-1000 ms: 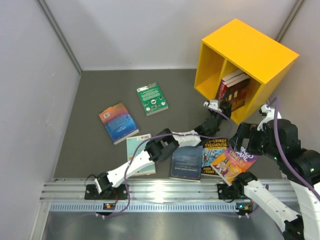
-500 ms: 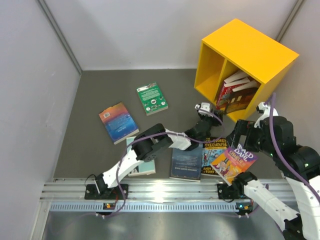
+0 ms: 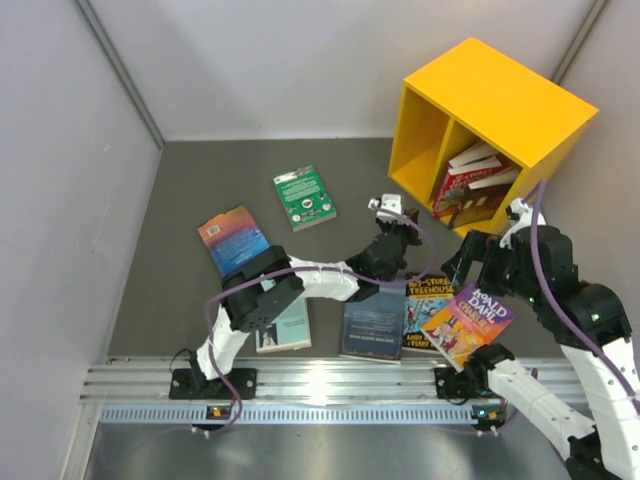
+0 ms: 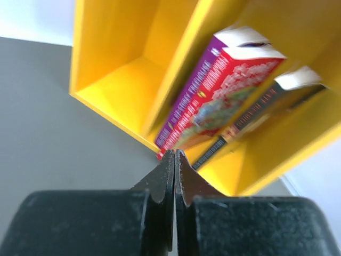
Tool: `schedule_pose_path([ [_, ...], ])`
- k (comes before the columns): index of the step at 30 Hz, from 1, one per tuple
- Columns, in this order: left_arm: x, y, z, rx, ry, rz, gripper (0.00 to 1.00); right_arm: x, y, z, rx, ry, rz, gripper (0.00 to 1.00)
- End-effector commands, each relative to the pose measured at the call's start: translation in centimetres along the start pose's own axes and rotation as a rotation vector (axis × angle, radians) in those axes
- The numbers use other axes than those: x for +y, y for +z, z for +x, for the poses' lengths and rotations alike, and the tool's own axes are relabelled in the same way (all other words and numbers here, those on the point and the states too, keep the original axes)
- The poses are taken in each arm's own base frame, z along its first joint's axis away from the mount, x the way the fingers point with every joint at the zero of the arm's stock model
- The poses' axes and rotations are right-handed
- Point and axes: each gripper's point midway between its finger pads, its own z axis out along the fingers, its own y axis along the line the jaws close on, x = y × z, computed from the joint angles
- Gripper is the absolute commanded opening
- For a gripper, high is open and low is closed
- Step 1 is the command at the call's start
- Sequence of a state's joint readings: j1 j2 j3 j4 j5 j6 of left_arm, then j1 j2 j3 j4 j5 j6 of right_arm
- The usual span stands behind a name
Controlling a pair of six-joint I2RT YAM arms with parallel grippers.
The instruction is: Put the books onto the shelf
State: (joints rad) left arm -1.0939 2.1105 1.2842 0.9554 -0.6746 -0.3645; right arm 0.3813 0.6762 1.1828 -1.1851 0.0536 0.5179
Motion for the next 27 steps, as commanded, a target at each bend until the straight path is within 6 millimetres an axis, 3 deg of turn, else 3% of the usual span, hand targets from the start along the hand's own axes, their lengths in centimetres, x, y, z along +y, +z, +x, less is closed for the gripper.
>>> schedule_pose_path([
  [1, 2.1, 2.2, 0.8, 0.019, 0.072, -0.09, 0.0, 1.2, 0.6, -1.4, -0.04, 0.05, -0.038, 1.0],
  [3, 1.3, 3.9, 0.9, 0.014, 0.047, -0.06, 0.0, 1.2, 0.5, -1.1, -0.027, 0.063, -0.038, 1.0],
  [4, 2.4, 4.8, 2.6, 0.038, 0.034, -0.074, 0.0, 1.1, 0.3, -1.0, -0.027, 0.068, -0.038, 1.0],
  [5, 2.5, 5.6, 3.0, 0.044, 0.016, -0.076, 0.0, 0.9, 0.2, -0.9, -0.027, 0.072, -0.029, 1.0],
  [6, 1.6, 7.0, 2.0, 0.023, -0.021, -0.061, 0.0, 0.6, -0.1, -0.6, -0.026, 0.08, -0.02, 1.0],
  [7, 2.4, 7.7, 4.1, 0.062, -0.013, -0.061, 0.0, 0.5, -0.4, -0.6, -0.03, 0.085, -0.015, 1.0],
  [8, 1.5, 9.0, 3.0, 0.032, -0.039, -0.046, 0.0, 0.3, -0.5, -0.5, -0.033, 0.091, -0.005, 1.0],
  [9, 1.4, 9.6, 3.1, 0.029, -0.045, -0.044, 0.0, 0.1, -0.7, -0.5, -0.036, 0.094, 0.003, 1.0],
  [10, 2.0, 10.1, 4.7, 0.054, -0.031, -0.049, 0.0, -0.1, -0.9, -0.4, -0.036, 0.098, 0.011, 1.0],
  [12, 1.2, 11.6, 3.8, 0.033, -0.062, -0.035, 0.0, -0.4, -1.2, -0.4, -0.04, 0.1, 0.026, 1.0],
  [13, 1.7, 12.0, 4.6, 0.043, -0.063, -0.041, 0.0, -0.4, -1.3, -0.6, -0.043, 0.103, 0.029, 1.0],
  [17, 0.8, 12.9, 4.4, 0.052, -0.12, -0.027, 0.0, -0.7, -1.2, -0.8, -0.053, 0.109, 0.052, 1.0],
  [22, 0.7, 12.9, 6.1, 0.082, -0.203, -0.059, 0.0, -0.5, -0.1, -0.8, -0.04, 0.111, 0.054, 1.0],
  [27, -1.6, 13.0, 6.9, 0.093, -0.223, -0.027, 0.0, -0.3, 0.8, -1.0, -0.031, 0.104, 0.052, 1.0],
])
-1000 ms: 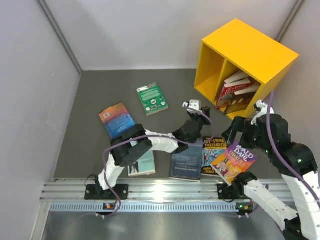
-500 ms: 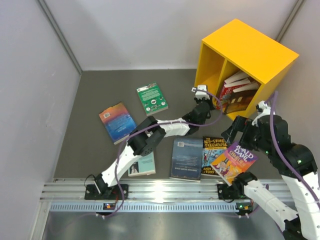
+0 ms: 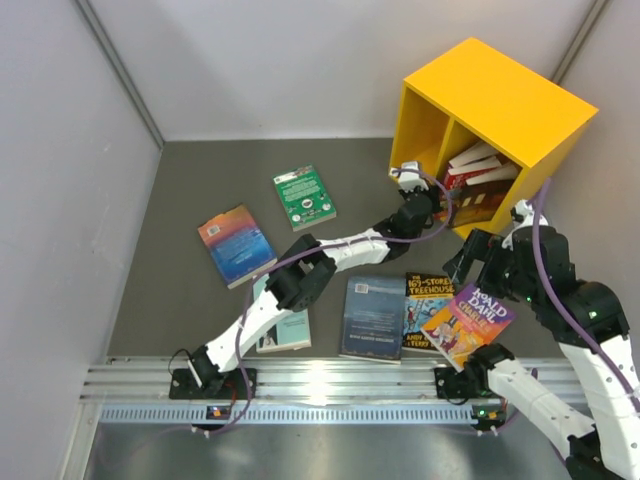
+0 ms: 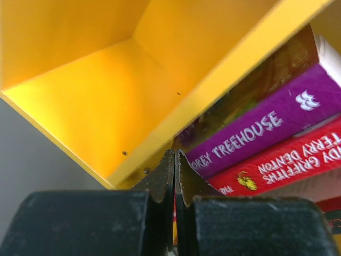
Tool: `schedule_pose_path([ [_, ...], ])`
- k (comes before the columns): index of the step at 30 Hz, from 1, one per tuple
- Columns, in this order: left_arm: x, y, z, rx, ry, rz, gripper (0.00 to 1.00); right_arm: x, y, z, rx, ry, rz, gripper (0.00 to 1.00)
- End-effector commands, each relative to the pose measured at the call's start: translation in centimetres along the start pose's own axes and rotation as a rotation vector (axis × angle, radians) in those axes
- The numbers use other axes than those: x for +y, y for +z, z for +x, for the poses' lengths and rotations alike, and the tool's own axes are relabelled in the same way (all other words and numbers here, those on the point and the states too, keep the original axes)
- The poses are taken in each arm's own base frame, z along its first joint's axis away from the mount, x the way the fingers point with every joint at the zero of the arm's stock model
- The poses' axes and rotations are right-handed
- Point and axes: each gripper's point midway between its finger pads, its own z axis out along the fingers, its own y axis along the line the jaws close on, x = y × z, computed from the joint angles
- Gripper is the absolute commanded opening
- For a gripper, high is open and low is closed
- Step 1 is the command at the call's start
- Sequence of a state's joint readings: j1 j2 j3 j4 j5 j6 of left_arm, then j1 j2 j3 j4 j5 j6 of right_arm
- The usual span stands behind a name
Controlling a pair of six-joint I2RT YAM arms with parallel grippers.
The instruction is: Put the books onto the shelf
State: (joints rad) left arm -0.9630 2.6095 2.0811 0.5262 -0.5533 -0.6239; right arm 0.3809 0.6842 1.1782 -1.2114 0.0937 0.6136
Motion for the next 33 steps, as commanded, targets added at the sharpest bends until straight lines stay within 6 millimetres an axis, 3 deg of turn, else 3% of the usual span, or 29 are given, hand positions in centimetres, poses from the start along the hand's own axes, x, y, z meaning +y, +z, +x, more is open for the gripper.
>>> schedule_pose_path([
  [1, -1.9, -0.1, 1.4, 0.024, -0.051, 0.032, 0.0, 0.5, 0.6, -1.3, -0.038, 0.009, -0.005, 1.0],
  [6, -1.8, 0.0, 1.8, 0.033, -0.059, 0.025, 0.0, 0.5, 0.7, -1.3, -0.038, 0.0, -0.001, 1.0],
  [10, -1.5, -0.3, 0.5, 0.014, -0.032, 0.005, 0.0, 0.4, 0.8, -1.4, -0.044, -0.003, 0.002, 1.0],
  [12, -0.2, -0.7, 0.4, 0.014, -0.01, -0.022, 0.0, 0.6, 1.0, -1.5, -0.043, -0.003, -0.006, 1.0],
  [13, -0.7, -0.9, -1.2, -0.002, -0.015, -0.022, 0.0, 0.7, 1.1, -1.5, -0.042, -0.003, -0.007, 1.0],
  [14, 1.1, -1.4, -0.7, 0.016, 0.007, -0.057, 0.0, 1.0, 1.2, -1.7, -0.048, -0.008, -0.022, 1.0],
  [15, 1.9, -1.6, -1.5, 0.012, 0.011, -0.074, 0.0, 1.2, 1.3, -1.8, -0.047, -0.012, -0.029, 1.0],
  [16, 1.1, -2.1, -4.2, -0.012, 0.0, -0.066, 0.0, 1.3, 1.4, -1.9, -0.048, -0.015, -0.033, 1.0],
  [17, 3.0, -3.0, -3.5, 0.016, 0.032, -0.097, 0.0, 1.6, 1.5, -2.1, -0.055, -0.023, -0.047, 1.0],
  [18, 3.8, -3.4, -4.7, 0.01, 0.041, -0.111, 0.0, 1.7, 1.8, -2.1, -0.047, -0.027, -0.046, 1.0],
  [19, 2.9, -4.3, -8.0, -0.018, 0.04, -0.098, 0.02, 1.9, 2.0, -2.2, -0.045, -0.03, -0.051, 1.0],
  [20, 4.9, -5.5, -7.2, 0.018, 0.075, -0.131, 0.07, 2.1, 2.2, -2.2, -0.04, -0.035, -0.059, 1.0],
  [21, 6.2, -6.3, -7.9, 0.044, 0.094, -0.16, 0.13, 2.3, 2.7, -2.3, -0.039, -0.034, -0.064, 1.0],
  [22, 5.5, -7.2, -11.0, 0.027, 0.066, -0.155, 0.33, 2.6, 3.0, -2.4, -0.038, -0.032, -0.074, 1.0],
  [23, 7.2, -8.4, -10.4, 0.077, 0.077, -0.184, 0.44, 2.9, 3.2, -2.3, -0.029, -0.034, -0.09, 1.0],
  [24, 8.7, -8.9, -11.4, 0.107, 0.073, -0.204, 0.53, 3.0, 3.9, -2.1, -0.013, -0.032, -0.086, 1.0],
  [25, 8.3, -10.4, -12.2, 0.187, 0.056, -0.179, 0.6, 3.4, 4.3, -2.4, -0.016, -0.029, -0.095, 1.0],
  [26, 9.8, -11.6, -11.8, 0.247, 0.055, -0.213, 0.73, 3.6, 4.6, -2.4, -0.009, -0.024, -0.1, 1.0],
  [27, 10.2, -12.4, -13.8, 0.263, 0.036, -0.216, 0.77, 4.0, 5.3, -2.0, 0.019, -0.025, -0.114, 1.0],
  [29, 11.5, -15.7, -11.7, 0.446, 0.061, -0.209, 0.81, 4.9, 6.3, -2.1, 0.034, -0.015, -0.143, 1.0],
  [30, 10.9, -17.0, -12.4, 0.474, 0.059, -0.187, 0.81, 5.1, 6.9, -1.8, 0.051, -0.014, -0.154, 1.0],
  [32, 11.3, -20.4, -9.9, 0.63, 0.049, -0.156, 0.81, 6.4, 7.7, -1.4, 0.086, -0.015, -0.214, 1.0],
  [33, 10.6, -21.7, -9.9, 0.664, 0.022, -0.129, 0.81, 6.4, 8.9, -0.5, 0.14, -0.019, -0.208, 1.0],
])
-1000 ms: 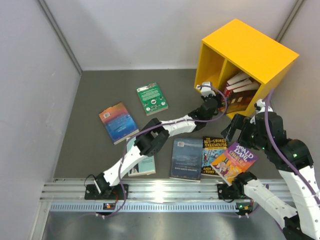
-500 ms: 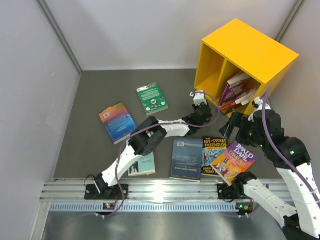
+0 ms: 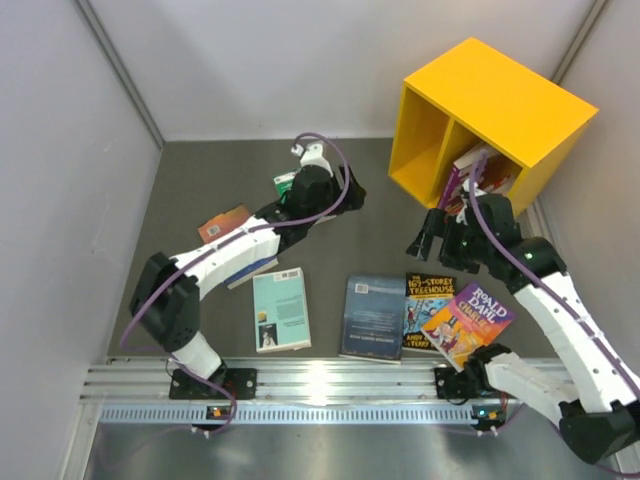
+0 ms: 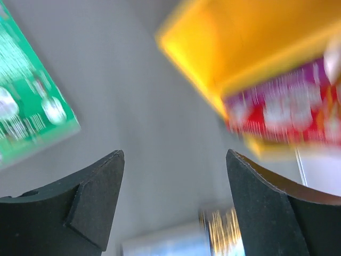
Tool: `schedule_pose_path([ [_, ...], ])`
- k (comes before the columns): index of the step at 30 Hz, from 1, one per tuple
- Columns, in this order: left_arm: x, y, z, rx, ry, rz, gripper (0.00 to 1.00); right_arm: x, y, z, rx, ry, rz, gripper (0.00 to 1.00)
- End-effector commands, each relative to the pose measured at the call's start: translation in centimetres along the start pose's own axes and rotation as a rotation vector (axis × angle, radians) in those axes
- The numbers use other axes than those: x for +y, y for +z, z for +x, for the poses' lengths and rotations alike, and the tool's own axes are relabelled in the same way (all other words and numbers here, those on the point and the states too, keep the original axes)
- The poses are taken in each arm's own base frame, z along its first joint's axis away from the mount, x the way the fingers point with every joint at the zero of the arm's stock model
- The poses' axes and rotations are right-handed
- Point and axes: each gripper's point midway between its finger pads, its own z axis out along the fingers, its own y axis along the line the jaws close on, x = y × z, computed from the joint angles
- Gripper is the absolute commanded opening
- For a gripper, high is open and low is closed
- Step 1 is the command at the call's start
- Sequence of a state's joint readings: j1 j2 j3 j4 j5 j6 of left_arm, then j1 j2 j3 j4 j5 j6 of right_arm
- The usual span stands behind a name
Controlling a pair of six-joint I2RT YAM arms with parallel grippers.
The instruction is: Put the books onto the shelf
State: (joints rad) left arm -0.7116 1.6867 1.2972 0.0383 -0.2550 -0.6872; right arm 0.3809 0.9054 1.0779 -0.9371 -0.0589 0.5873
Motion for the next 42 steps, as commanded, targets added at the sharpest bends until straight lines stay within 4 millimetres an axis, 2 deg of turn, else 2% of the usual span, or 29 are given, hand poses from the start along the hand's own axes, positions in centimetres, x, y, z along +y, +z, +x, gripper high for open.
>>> schedule_pose_path([
  [1, 1.0, -5.2, 10.1, 0.424, 0.009, 0.061, 0.82, 2.2, 2.3, -0.2, 0.046, 0.002, -0.111, 1.0],
  [2, 1.6, -6.8, 12.7, 0.532, -0.005, 0.073, 0.84, 2.3, 3.5, 0.7, 0.108, 0.003, -0.118, 1.0],
  [3, 1.6, -7.8, 13.5, 0.574, -0.016, 0.083, 0.85, 2.1, 4.2, 1.6, 0.146, -0.001, -0.115, 1.0],
  [4, 2.5, -9.0, 15.3, 0.635, -0.017, 0.077, 0.86, 1.9, 4.8, 2.3, 0.177, 0.0, -0.107, 1.0],
  [5, 2.4, -10.4, 16.7, 0.705, -0.023, 0.104, 0.87, 1.5, 5.6, 3.0, 0.216, -0.003, -0.096, 1.0],
  [6, 2.3, -11.4, 17.3, 0.739, -0.033, 0.122, 0.89, 1.1, 6.2, 4.1, 0.252, -0.008, -0.086, 1.0],
  [7, 3.2, -12.4, 18.8, 0.786, -0.039, 0.114, 0.9, 0.9, 6.6, 5.0, 0.286, -0.009, -0.089, 1.0],
  [9, 2.9, -14.3, 20.0, 0.853, -0.053, 0.163, 0.94, 0.0, 7.6, 7.4, 0.366, -0.009, -0.067, 1.0],
  [10, 3.6, -15.0, 20.9, 0.879, -0.056, 0.152, 0.96, -0.4, 7.9, 8.3, 0.39, -0.008, -0.054, 1.0],
  [11, 3.8, -15.6, 21.3, 0.896, -0.053, 0.151, 0.96, -1.4, 8.4, 10.1, 0.437, -0.002, -0.032, 1.0],
  [14, 4.8, -16.7, 22.2, 0.92, -0.05, 0.13, 0.98, -1.3, 9.3, 12.0, 0.46, 0.016, -0.074, 1.0],
  [15, 4.8, -17.0, 22.4, 0.93, -0.055, 0.135, 0.98, -1.7, 9.6, 13.5, 0.488, 0.027, -0.08, 1.0],
  [16, 5.1, -17.2, 22.9, 0.935, -0.057, 0.131, 0.98, -1.2, 10.1, 13.7, 0.481, 0.046, -0.111, 1.0],
  [18, 5.1, -17.4, 23.8, 0.954, -0.068, 0.121, 0.98, -1.8, 10.7, 15.7, 0.524, 0.059, -0.107, 1.0],
  [22, 4.2, -17.3, 25.5, 0.965, -0.122, 0.154, 0.98, -1.5, 11.6, 17.4, 0.549, 0.062, -0.141, 1.0],
  [26, 3.4, -17.1, 28.2, 0.99, -0.14, 0.154, 0.98, -2.0, 12.3, 20.0, 0.605, 0.063, -0.14, 1.0],
  [30, 2.5, -16.9, 29.8, 0.982, -0.204, 0.15, 0.98, -2.4, 12.5, 21.7, 0.638, 0.06, -0.138, 1.0],
  [32, 1.9, -16.3, 29.8, 0.949, -0.248, 0.157, 0.98, -2.8, 12.5, 22.6, 0.65, 0.05, -0.126, 1.0],
  [34, 2.5, -16.3, 30.0, 0.929, -0.278, 0.137, 0.94, -3.2, 12.4, 23.2, 0.661, 0.044, -0.117, 1.0],
  [39, 2.7, -15.7, 28.7, 0.844, -0.307, 0.11, 0.77, -4.0, 12.0, 25.2, 0.703, 0.044, -0.118, 0.98],
  [40, 2.7, -15.5, 28.4, 0.829, -0.307, 0.108, 0.7, -4.0, 11.9, 25.3, 0.705, 0.042, -0.12, 0.97],
  [42, 2.6, -15.3, 27.7, 0.791, -0.308, 0.109, 0.63, -3.9, 11.7, 25.5, 0.709, 0.037, -0.129, 0.89],
])
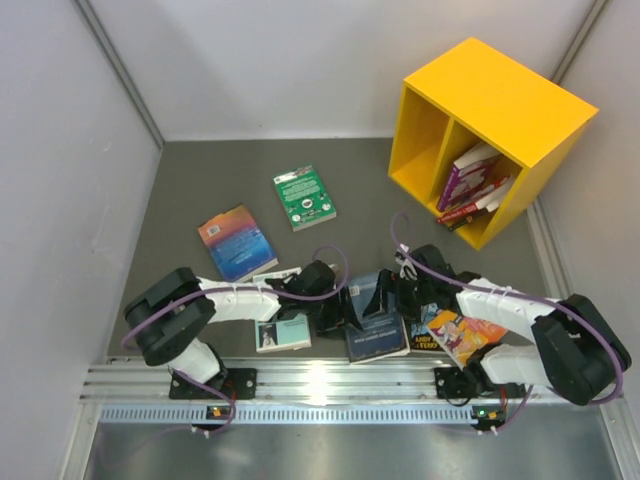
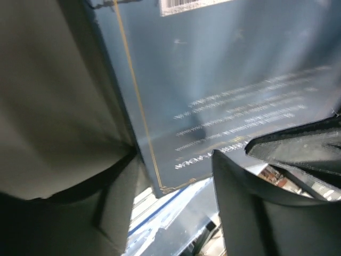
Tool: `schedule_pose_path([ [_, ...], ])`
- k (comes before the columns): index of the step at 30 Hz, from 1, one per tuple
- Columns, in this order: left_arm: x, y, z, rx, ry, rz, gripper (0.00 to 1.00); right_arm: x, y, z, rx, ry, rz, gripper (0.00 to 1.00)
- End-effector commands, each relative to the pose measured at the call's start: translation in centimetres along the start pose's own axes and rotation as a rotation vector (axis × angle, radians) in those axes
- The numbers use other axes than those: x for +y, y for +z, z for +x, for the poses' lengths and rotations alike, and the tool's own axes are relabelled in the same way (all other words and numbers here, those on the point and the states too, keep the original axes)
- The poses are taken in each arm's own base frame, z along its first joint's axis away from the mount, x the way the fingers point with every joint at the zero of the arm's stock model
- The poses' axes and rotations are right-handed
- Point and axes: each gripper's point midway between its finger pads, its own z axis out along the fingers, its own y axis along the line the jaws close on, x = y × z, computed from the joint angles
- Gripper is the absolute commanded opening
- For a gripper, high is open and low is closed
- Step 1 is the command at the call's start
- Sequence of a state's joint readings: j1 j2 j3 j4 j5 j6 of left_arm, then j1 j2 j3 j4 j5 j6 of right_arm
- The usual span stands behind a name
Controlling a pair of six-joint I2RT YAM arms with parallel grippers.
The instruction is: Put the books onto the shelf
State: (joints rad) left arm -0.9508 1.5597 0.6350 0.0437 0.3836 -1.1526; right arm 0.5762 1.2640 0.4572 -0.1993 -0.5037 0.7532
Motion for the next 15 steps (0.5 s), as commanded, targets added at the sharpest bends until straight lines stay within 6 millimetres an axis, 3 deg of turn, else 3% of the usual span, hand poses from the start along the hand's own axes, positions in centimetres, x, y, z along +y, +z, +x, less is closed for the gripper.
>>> schedule_pose_path([
  [1, -2.0, 0.6, -3.4, -0.201, 0.044, 0.069, 0.59, -5.2, 1.4, 5.3, 0.136, 0.016, 0.144, 0.84],
  [2, -2.1, 0.4, -3.6, -0.207, 0.041, 0.07, 0.54, -5.0, 1.3, 5.2, 0.133, 0.012, 0.14, 0.73],
  [4, -1.7, 0.3, -3.7, -0.203, 0.033, 0.053, 0.53, -4.7, 1.1, 5.0, 0.126, 0.003, 0.138, 0.6],
  [5, -1.7, 0.1, -3.7, -0.206, 0.04, 0.048, 0.53, -4.6, 0.8, 5.0, 0.129, 0.003, 0.144, 0.46],
  [8, -0.9, -0.7, -3.7, -0.22, 0.049, 0.0, 0.53, -3.7, -0.4, 4.2, 0.104, -0.023, 0.162, 0.26],
  [11, 0.4, -2.4, -3.8, -0.249, 0.06, -0.074, 0.55, -1.9, -2.5, 2.6, 0.048, -0.067, 0.182, 0.15],
  [13, 0.5, -3.8, -4.2, -0.286, 0.07, -0.104, 0.61, -0.8, -3.9, 1.3, -0.002, -0.101, 0.199, 0.08],
  [14, 0.0, -5.3, -4.7, -0.338, 0.086, -0.105, 0.63, 1.2, -5.5, 0.0, -0.044, -0.126, 0.183, 0.0],
  [15, 0.6, -6.3, -4.6, -0.348, 0.083, -0.145, 0.64, 2.2, -6.4, -0.8, -0.076, -0.149, 0.177, 0.0],
])
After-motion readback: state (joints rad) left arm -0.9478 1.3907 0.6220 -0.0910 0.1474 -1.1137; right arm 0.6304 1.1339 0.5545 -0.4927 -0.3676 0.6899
